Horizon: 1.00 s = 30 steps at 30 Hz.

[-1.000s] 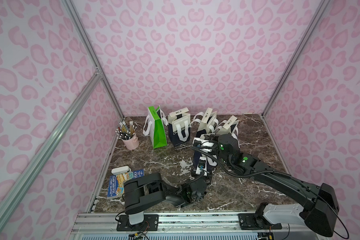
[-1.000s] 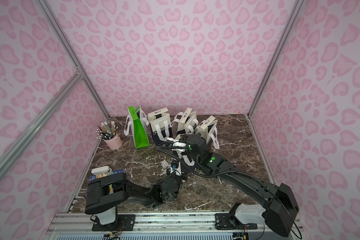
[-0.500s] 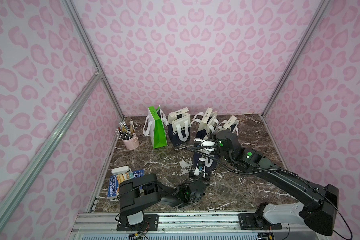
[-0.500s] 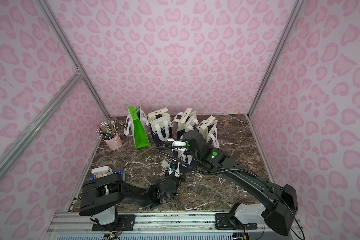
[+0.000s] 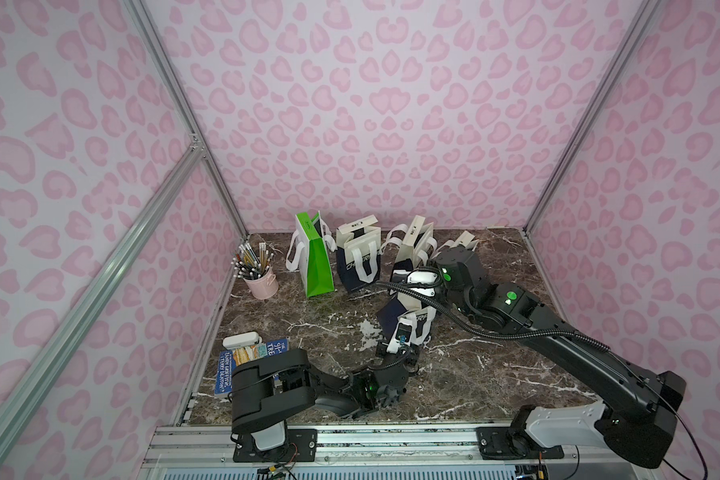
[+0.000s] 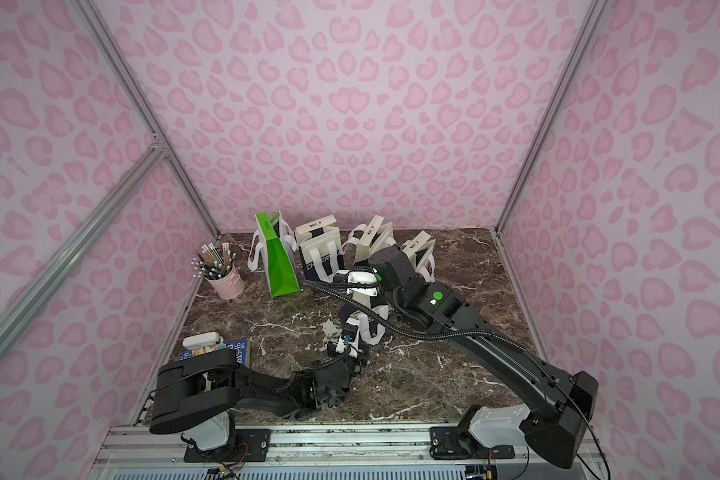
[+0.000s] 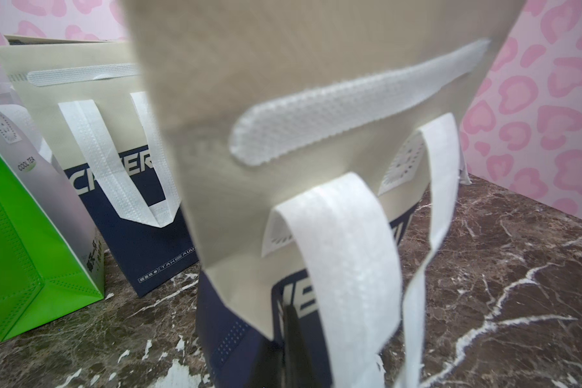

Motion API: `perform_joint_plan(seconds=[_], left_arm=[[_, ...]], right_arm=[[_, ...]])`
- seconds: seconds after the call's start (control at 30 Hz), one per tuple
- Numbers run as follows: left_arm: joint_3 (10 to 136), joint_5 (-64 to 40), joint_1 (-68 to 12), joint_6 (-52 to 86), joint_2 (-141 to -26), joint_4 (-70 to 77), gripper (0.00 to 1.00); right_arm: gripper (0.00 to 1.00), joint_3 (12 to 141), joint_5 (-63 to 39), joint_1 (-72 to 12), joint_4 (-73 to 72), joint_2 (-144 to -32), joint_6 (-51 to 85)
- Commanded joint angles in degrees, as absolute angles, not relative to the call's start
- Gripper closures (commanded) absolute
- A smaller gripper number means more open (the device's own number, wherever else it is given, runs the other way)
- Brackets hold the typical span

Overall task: Open the takeout bag
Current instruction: Open the takeout bag at the center of the board.

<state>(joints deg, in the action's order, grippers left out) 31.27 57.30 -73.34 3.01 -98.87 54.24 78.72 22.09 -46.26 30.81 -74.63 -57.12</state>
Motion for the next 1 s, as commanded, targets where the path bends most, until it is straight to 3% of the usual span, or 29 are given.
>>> perform_joint_plan(seconds=[0.0,0.1,0.13,0.17,0.2,0.3,0.37,0.5,0.67,0.73,0.77,0.97], left_arm=[[32.2,56.25,-73.38,2.5,-98.53,49.34,0.96],[33.33,55.51,-73.39,3.05,-98.19,49.58,0.96],[33.77,55.34,-73.38,3.54,-98.18,49.4,0.96],[34.11,55.24,-73.37,3.95,-98.18,49.33,0.96],[34.57,55.46,-73.39,4.4,-98.24,49.06,0.96],[36.01,56.44,-73.29,6.51,-98.69,47.7,0.96],[37.03,57.67,-73.29,8.13,-99.09,46.55,0.91],[37.66,58.51,-73.21,11.69,-98.85,44.45,0.65],[36.85,56.48,-73.19,14.54,-96.23,41.85,0.47],[36.4,55.45,-73.21,15.68,-94.63,40.0,0.3],[36.16,54.98,-73.21,16.25,-93.82,38.93,0.27],[33.46,50.15,-73.29,19.61,-85.62,31.52,0.22]], right_arm=[[0.56,81.9,21.88,-47.47,29.92,-74.79,-47.67],[0.39,82.89,18.89,-48.2,30.17,-73.5,-38.55],[0.24,82.88,17.59,-48.2,29.97,-72.71,-35.21],[0.19,82.93,16.02,-48.25,30.21,-71.9,-32.34],[0.03,82.44,15.46,-48.2,30.04,-71.08,-30.33],[0.02,78.73,17.6,-48.32,26.93,-67.27,-24.55],[0.02,73.24,20.98,-48.37,23.4,-63.65,-21.33],[0.03,63.43,30.13,-48.29,16.18,-55.48,-16.54],[0.05,56.98,39.6,-48.2,15.33,-50.8,-13.9],[0.05,55.28,41.91,-47.74,15.21,-49.28,-11.62],[0.05,54.61,42.55,-47.32,15.37,-48.56,-10.25],[0.06,52.55,44.36,-44.65,20.67,-46.34,0.51]])
